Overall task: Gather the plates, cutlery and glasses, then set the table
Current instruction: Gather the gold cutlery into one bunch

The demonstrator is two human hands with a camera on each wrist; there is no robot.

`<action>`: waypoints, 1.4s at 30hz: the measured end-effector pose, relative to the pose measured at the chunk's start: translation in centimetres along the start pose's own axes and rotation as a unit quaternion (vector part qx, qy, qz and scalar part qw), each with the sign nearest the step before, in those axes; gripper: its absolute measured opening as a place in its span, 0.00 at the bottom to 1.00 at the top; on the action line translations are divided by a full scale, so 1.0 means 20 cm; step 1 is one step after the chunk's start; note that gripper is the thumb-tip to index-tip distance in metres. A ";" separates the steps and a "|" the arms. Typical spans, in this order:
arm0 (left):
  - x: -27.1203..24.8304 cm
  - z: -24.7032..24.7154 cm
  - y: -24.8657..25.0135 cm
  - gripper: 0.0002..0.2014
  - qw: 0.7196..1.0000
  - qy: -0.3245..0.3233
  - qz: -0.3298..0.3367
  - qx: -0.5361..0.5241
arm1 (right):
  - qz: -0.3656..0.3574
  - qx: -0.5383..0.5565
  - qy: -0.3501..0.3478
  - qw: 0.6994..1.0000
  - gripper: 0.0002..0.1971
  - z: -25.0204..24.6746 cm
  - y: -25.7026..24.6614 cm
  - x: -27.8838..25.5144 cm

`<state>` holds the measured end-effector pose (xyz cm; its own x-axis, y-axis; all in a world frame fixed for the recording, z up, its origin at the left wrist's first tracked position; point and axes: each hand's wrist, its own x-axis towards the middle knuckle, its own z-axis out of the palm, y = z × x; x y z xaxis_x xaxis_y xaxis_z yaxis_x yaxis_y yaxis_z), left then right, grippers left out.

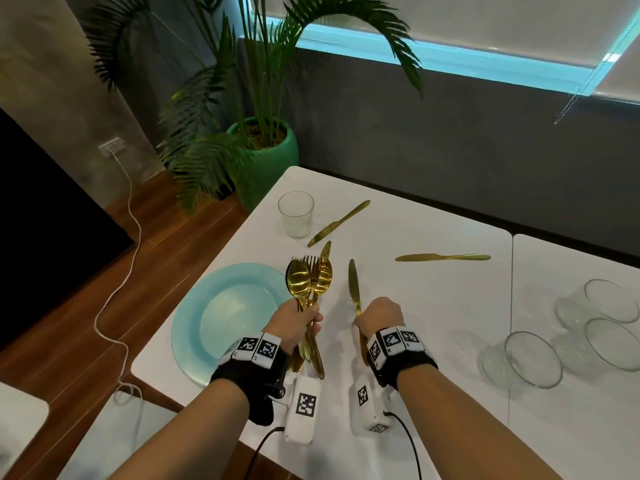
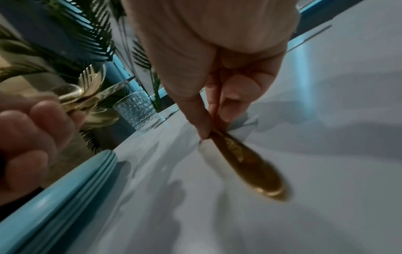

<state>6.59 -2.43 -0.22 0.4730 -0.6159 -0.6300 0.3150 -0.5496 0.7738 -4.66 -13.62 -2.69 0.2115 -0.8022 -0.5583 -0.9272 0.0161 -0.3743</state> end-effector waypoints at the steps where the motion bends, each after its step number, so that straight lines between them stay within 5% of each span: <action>1: 0.01 0.01 0.01 0.07 1.000 -0.001 0.002 0.004 | 0.007 0.008 0.000 1.000 0.10 0.00 0.00 0.01; 8: 0.03 0.04 0.03 0.08 1.000 -0.001 -0.004 -0.015 | 0.065 0.050 -0.020 0.996 0.17 -0.01 0.02 0.02; 17: 0.00 0.07 0.07 0.07 1.000 -0.013 -0.003 -0.014 | 0.012 0.023 -0.109 0.994 0.17 -0.08 0.04 0.00; 21: 0.00 0.08 0.08 0.06 0.999 -0.037 0.000 -0.004 | -0.015 0.263 -0.149 0.953 0.08 -0.13 0.03 -0.04; 28: 0.21 0.11 -0.10 0.29 0.997 -0.015 -0.022 0.067 | -0.070 0.222 -0.199 0.952 0.05 -0.14 -0.04 -0.08; 32: 0.02 0.15 0.06 0.10 0.999 -0.049 -0.014 0.003 | -0.082 0.229 -0.226 0.943 0.09 -0.14 -0.05 -0.06; 39: 0.05 0.16 0.09 0.08 0.999 -0.041 -0.015 -0.017 | -0.114 0.177 -0.185 0.960 0.06 -0.20 -0.09 -0.01; 42: 0.08 0.16 0.09 0.06 0.999 -0.020 -0.026 -0.037 | -0.118 0.088 -0.093 0.985 0.16 -0.33 -0.09 0.13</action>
<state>5.17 -6.15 -0.07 0.4219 -0.6102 -0.6706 0.3983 -0.5397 0.7417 -4.54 -19.72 1.49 0.4833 -0.6733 -0.5596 -0.7809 -0.0426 -0.6232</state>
